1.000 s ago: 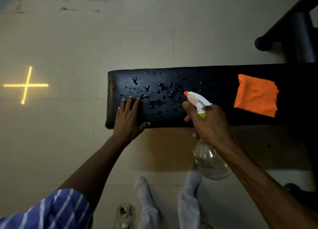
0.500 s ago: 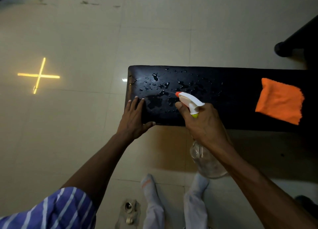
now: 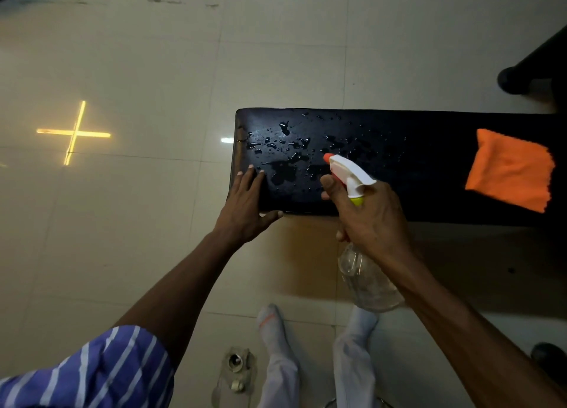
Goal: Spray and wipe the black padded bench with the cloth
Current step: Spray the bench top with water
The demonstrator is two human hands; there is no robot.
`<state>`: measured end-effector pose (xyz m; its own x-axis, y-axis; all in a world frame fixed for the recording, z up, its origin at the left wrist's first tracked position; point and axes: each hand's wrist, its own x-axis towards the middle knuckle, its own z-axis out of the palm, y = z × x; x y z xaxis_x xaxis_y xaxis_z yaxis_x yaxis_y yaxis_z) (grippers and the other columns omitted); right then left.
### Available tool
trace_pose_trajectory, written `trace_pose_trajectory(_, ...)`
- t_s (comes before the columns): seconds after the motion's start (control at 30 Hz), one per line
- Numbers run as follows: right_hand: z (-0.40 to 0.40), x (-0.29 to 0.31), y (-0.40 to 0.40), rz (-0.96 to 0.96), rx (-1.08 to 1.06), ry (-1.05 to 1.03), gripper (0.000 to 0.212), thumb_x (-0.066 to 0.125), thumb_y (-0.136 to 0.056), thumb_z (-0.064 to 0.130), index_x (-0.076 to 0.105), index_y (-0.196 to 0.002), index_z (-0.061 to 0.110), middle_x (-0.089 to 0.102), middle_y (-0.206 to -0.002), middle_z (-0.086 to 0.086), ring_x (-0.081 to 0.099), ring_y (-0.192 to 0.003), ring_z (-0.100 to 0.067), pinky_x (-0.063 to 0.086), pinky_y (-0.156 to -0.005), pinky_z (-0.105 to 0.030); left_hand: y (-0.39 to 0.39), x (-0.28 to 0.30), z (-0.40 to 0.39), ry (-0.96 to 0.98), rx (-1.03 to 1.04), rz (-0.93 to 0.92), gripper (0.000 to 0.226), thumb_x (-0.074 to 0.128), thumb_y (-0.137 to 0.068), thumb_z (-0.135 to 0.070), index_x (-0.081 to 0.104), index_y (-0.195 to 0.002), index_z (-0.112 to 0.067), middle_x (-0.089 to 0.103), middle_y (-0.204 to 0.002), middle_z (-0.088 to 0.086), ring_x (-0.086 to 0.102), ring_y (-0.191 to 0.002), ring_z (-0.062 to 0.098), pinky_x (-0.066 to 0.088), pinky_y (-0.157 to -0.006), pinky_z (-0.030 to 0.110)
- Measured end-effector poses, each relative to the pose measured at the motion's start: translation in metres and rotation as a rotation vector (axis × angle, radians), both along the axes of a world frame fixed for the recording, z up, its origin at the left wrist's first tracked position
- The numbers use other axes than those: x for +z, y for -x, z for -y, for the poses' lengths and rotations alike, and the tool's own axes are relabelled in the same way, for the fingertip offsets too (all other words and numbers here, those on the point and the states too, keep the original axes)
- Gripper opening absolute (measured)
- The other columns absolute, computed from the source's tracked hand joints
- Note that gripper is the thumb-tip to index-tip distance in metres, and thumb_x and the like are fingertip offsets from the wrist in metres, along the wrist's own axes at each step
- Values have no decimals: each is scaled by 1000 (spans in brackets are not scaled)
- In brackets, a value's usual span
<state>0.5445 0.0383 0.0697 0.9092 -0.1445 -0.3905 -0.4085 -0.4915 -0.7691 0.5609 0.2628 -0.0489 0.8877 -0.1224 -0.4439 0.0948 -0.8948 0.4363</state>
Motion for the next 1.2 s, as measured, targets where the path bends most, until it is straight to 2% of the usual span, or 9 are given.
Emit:
trace_pose_trajectory(0.13, 6, -4, 11, -17, -8, 110, 58, 61, -90, 70, 64, -68, 16, 59, -47, 1, 63, -46, -20, 56, -53, -37, 1, 1, 4, -4, -9, -10, 108, 71, -91, -57, 8, -168, -15, 0, -177, 7, -3, -164, 32, 18, -131, 56)
trace_pose_trajectory(0.33, 31, -9, 33, -65, -77, -11, 52, 56, -79, 80, 64, -104, 34, 74, -72, 6, 67, -39, -13, 49, -41, -23, 1, 5, 24, 16, -43, -5, 107, 71, -92, -54, 8, -168, -15, 1, -177, 5, -4, -164, 29, 17, -132, 54)
trace_pose_trajectory(0.5, 68, -20, 44, -7, -269, 115, 49, 68, -85, 69, 56, -65, 26, 61, -54, 4, 63, -50, -13, 49, -48, -28, -6, 10, 63, 19, -105, -21, 108, 73, -92, -51, 5, -168, -14, -1, -177, 6, -5, -164, 29, 14, -132, 54)
trace_pose_trajectory(0.63, 104, -23, 51, -16, -265, -19, 21, 70, -91, 62, 66, -104, 46, 75, -81, 13, 68, -45, -11, 54, -48, -26, -13, 12, 99, 24, -165, -21, 108, 72, -93, -52, 4, -168, -14, -2, -177, 7, -7, -164, 29, 11, -133, 53)
trace_pose_trajectory(0.7, 122, -27, 55, -5, -299, -6, 6, 70, -95, 54, 66, -97, 51, 76, -80, 15, 69, -47, -15, 56, -56, -31, -16, 13, 117, 29, -195, -10, 108, 71, -93, -52, 5, -168, -14, -1, -177, 8, -5, -164, 30, 10, -133, 52)
trace_pose_trajectory(0.77, 138, -27, 58, 54, -354, 74, 19, 72, -94, 53, 66, -78, 47, 66, -63, 16, 65, -56, -9, 50, -63, -29, -18, 12, 134, 27, -222, -3, 107, 70, -93, -54, 4, -168, -14, -2, -177, 7, -6, -164, 30, 10, -133, 51)
trace_pose_trajectory(0.97, 178, -17, 67, -35, -342, 59, 36, 61, -94, 59, 76, -115, 34, 75, -78, 9, 66, -45, -8, 53, -53, -27, -22, 8, 182, 33, -284, 1, 108, 69, -93, -56, 3, -168, -16, -2, -177, 6, -7, -164, 30, 6, -131, 49)
trace_pose_trajectory(1.13, 207, -14, 71, -65, -323, 107, 45, 63, -98, 54, 76, -125, 20, 80, -99, -7, 75, -88, -25, 61, -82, -45, -25, 8, 222, 49, -335, 3, 107, 69, -93, -56, 5, -168, -15, 1, -177, 7, -6, -164, 30, 7, -133, 49)
trace_pose_trajectory(1.2, 219, -13, 75, -107, -331, 108, 44, 63, -98, 53, 75, -126, 22, 79, -90, -8, 76, -75, -27, 61, -74, -44, -27, 10, 238, 58, -348, -3, 106, 69, -93, -55, 5, -168, -15, 1, -177, 6, -6, -164, 30, 8, -133, 51)
